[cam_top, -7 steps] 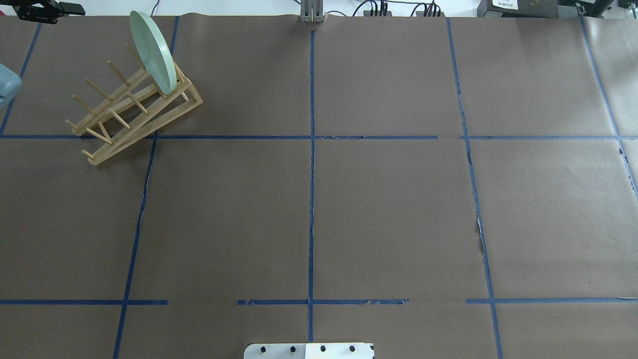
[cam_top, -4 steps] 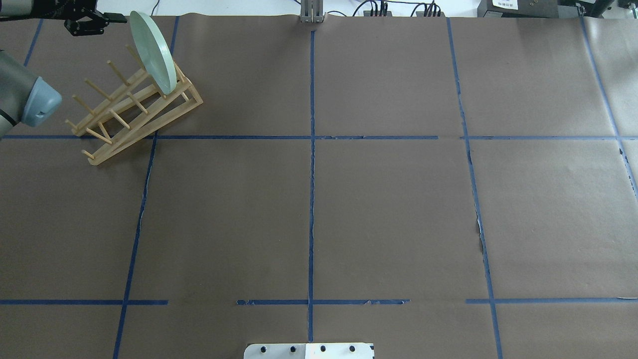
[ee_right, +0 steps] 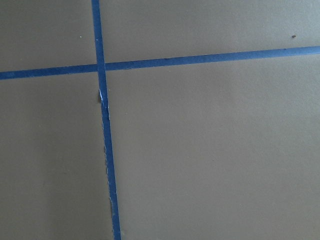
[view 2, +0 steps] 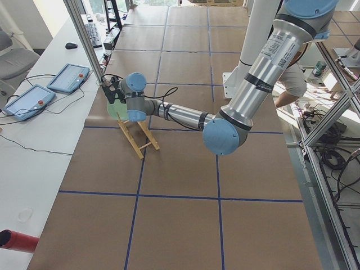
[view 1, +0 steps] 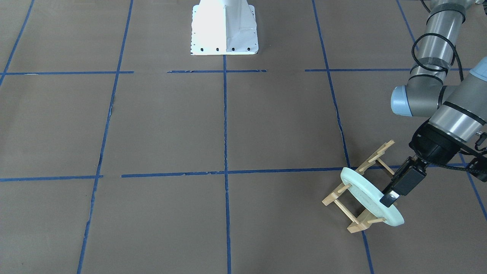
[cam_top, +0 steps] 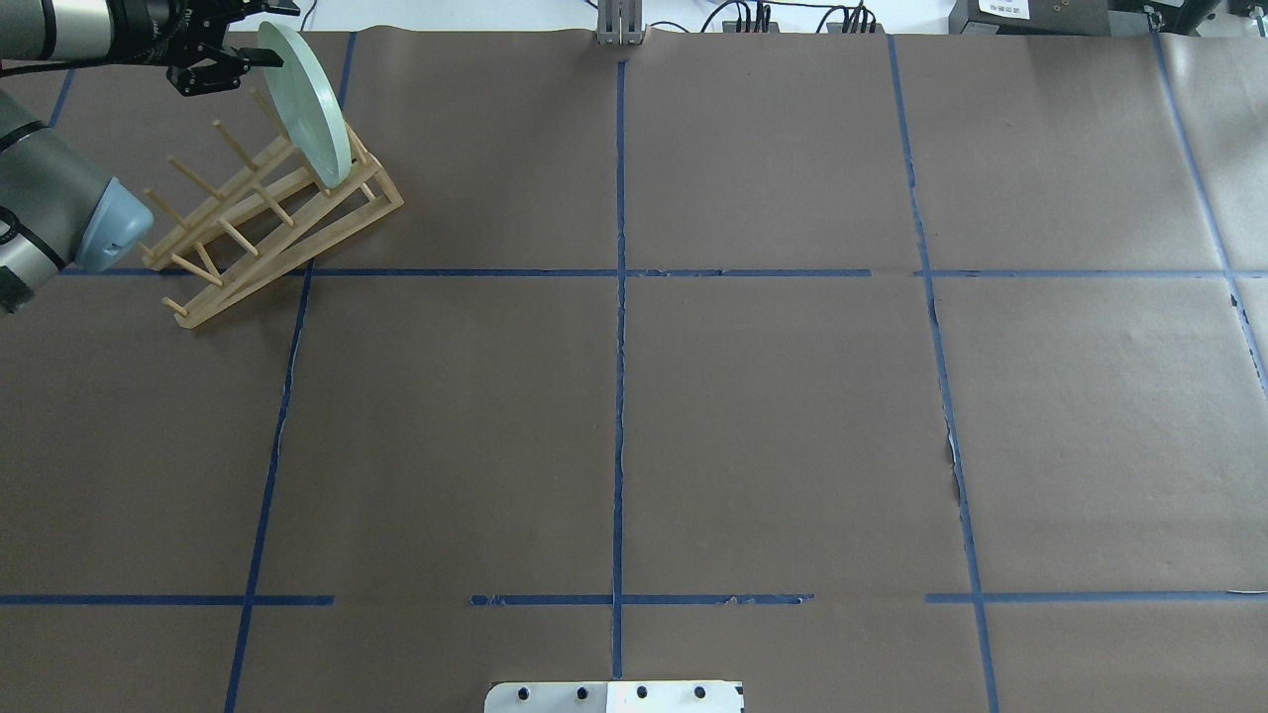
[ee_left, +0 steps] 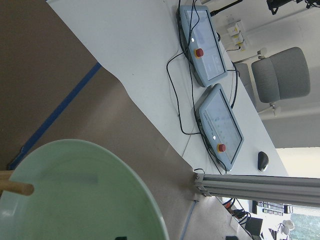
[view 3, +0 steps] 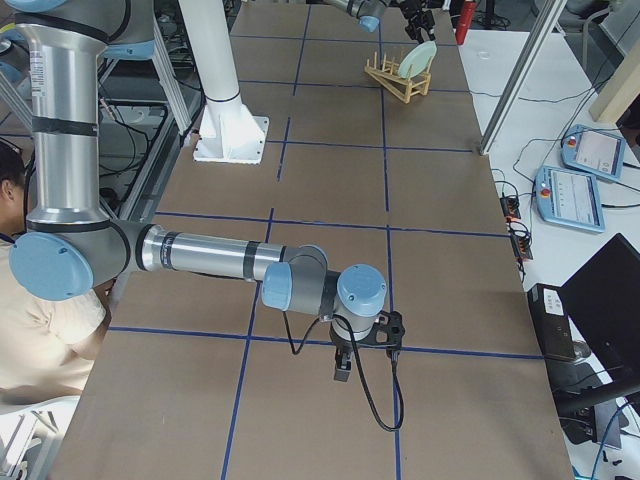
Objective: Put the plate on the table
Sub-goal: 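Reach the left gripper to the top rim of the green plate in the rack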
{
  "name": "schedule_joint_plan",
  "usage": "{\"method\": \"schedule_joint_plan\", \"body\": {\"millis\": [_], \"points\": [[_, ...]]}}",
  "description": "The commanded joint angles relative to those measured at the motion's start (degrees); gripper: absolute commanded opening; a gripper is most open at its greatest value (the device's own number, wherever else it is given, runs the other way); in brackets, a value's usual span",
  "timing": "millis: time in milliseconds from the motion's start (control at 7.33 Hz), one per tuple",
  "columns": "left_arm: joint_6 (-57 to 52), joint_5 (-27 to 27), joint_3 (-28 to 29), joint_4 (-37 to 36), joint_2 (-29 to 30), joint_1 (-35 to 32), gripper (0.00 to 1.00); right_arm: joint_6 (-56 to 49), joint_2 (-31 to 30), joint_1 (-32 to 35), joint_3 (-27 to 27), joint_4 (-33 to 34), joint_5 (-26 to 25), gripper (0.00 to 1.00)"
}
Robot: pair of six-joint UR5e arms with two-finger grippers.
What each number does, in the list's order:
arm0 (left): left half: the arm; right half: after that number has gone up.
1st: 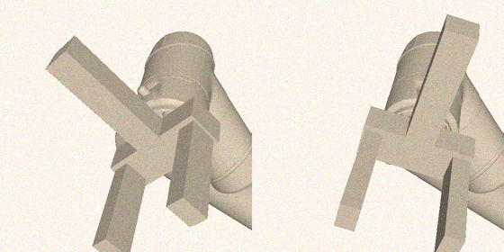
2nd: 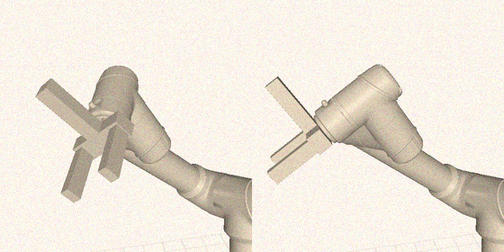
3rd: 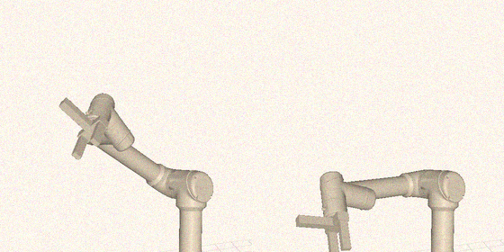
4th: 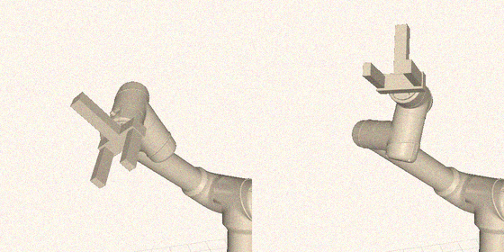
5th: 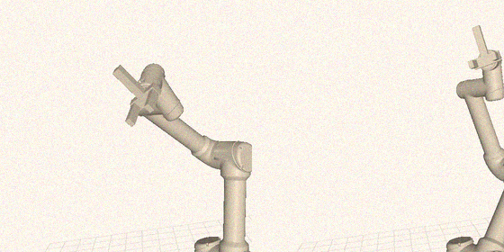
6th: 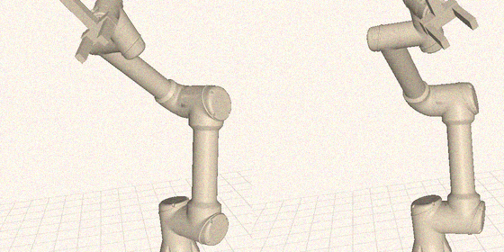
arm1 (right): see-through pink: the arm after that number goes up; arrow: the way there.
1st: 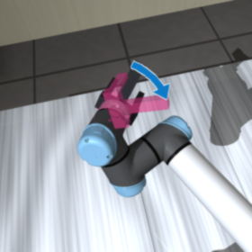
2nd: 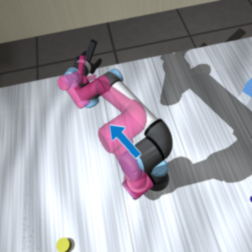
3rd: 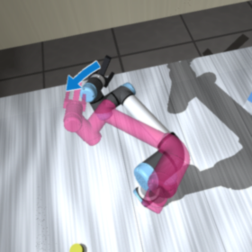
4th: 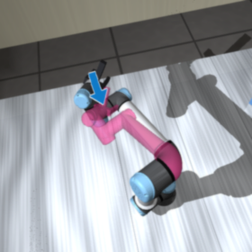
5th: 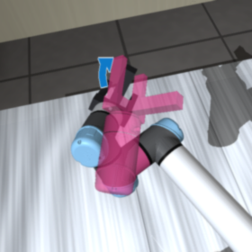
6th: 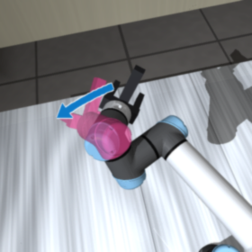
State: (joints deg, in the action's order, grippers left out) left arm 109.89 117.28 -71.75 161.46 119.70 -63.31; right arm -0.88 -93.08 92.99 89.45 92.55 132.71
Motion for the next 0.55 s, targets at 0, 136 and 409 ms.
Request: {"method": "schedule_joint_plan", "body": {"millis": [0, 136, 409], "points": [[0.0, -0.1, 0.0, 0.0, 0.1, 0.2, 0.54, 0.0, 0.0, 0.0, 0.0, 0.0, 0.0, 1.0], [0.0, -0.1, 0.1, 0.0, 0.2, 0.2, 0.49, 0.0, 0.0, 0.0, 0.0, 0.0, 0.0, 1.0], [-0.1, -0.1, 0.0, 0.1, 0.3, 0.2, 0.14, 0.0, 0.0, 0.0, 0.0, 0.0, 0.0, 1.0]]}}
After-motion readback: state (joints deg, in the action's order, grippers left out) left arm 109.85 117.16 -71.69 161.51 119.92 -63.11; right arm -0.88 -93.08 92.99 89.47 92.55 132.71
